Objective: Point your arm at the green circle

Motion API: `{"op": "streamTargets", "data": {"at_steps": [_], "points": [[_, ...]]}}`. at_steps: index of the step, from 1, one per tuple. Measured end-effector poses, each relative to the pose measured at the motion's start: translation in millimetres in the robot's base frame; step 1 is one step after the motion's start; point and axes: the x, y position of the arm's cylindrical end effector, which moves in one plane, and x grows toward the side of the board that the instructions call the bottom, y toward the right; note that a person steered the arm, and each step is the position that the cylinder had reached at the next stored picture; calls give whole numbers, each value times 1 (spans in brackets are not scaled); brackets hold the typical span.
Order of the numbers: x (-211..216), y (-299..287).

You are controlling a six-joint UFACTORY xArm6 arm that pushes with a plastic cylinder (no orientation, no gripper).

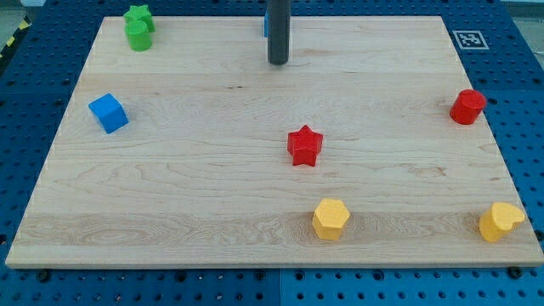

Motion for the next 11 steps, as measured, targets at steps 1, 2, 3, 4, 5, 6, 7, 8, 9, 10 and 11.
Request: {"op": "streamTargets", "data": {"at_steps": [1, 2, 3, 4, 5, 6, 7, 8, 9, 10, 11], "points": [[21, -7], [21, -7], [21, -7], [21, -7], [21, -7], [21, -7], [20, -9], [20, -56], [17, -125], [-2, -195], [-24, -273]]}}
